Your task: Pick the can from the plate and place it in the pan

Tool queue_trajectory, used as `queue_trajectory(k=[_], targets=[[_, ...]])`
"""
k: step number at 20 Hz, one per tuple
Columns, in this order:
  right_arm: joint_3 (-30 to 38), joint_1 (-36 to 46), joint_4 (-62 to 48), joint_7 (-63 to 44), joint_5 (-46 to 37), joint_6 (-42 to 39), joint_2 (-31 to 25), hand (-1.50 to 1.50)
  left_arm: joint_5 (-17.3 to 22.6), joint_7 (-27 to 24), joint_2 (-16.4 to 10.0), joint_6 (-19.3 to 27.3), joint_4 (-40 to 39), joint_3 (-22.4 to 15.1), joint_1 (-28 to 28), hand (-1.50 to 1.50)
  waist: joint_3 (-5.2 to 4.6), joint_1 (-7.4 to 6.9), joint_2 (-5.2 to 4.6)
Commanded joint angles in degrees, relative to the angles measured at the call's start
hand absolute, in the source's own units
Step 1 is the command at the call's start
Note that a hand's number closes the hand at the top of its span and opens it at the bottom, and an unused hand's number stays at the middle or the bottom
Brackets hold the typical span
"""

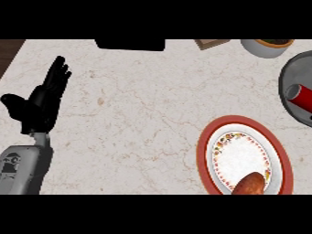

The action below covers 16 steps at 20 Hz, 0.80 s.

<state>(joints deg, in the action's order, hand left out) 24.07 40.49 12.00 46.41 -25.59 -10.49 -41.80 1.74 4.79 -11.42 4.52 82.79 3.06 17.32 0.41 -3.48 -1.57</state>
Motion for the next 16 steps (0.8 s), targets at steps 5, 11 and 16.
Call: queue_trajectory(k=[5, 11, 16], targets=[[6.0, -3.4, -4.8, 5.9, 6.7, -19.4, -7.0, -1.5, 0.6, -1.9, -1.4, -1.4, -1.1, 1.5, -2.2, 0.0, -0.06, 1.69, 0.55], [6.4, -8.8, -3.1, 10.1, 8.7, -32.4, -13.0, -1.5, 0.2, -1.0, -0.3, 0.2, 0.5, 1.3, -3.5, 0.0, 0.01, 3.16, 1.12], [6.7, -14.2, -0.2, 13.1, 10.8, -37.3, -16.0, -1.5, -0.4, -0.9, 0.4, 1.6, 0.2, 1.6, -4.0, 0.0, 0.0, 5.24, 1.63]])
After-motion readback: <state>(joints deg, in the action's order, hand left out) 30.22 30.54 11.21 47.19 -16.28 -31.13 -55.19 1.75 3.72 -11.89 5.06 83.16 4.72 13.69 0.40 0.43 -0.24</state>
